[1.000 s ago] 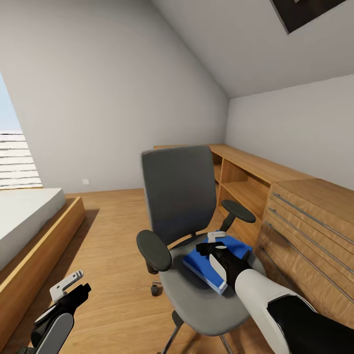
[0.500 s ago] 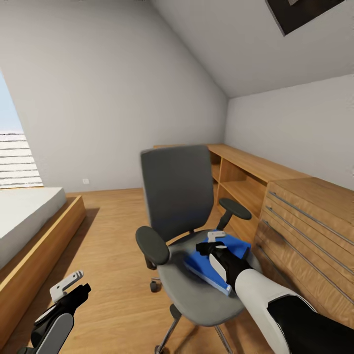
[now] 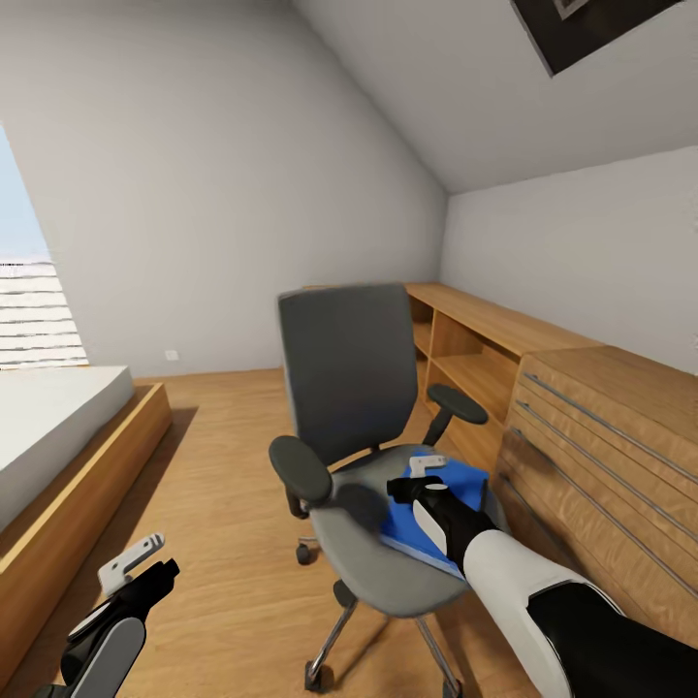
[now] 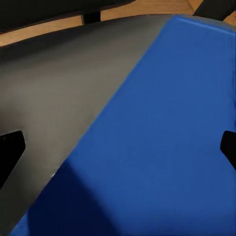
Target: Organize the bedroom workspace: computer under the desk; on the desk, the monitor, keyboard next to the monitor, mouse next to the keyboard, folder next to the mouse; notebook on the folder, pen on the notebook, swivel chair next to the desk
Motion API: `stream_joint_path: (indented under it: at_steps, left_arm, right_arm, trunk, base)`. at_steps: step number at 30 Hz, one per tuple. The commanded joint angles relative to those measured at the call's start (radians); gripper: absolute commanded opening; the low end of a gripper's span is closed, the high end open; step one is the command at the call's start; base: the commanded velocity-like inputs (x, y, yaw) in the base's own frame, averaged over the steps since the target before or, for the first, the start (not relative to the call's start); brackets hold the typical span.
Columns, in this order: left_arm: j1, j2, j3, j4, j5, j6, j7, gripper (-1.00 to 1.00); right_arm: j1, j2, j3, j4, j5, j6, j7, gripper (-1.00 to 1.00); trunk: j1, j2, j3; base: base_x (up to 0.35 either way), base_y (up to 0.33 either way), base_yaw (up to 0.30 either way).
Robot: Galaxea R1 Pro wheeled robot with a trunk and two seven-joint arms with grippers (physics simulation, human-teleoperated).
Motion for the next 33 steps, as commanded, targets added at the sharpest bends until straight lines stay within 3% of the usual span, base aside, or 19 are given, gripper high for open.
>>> stream_joint_path:
  at_steps: [1,33]
  left_arm:
    - [-0.001,0.001,-0.002,-0.001,0.005,0.003,0.007,1.00]
    - [-0.001,0.001,-0.002,-0.001,0.005,0.003,0.007,1.00]
  right_arm:
    - [0.000,0.000,0.002,0.022,-0.018,0.005,-0.006,1.00]
    - [0.000,-0.001,0.002,0.021,-0.018,0.004,-0.006,1.00]
  trunk:
    - [-0.001,0.000,-0.001]
    - [-0.001,0.000,-0.001]
  base:
    - [-0.172,0.000,0.000]
    - [-0.051,-0.025,0.000]
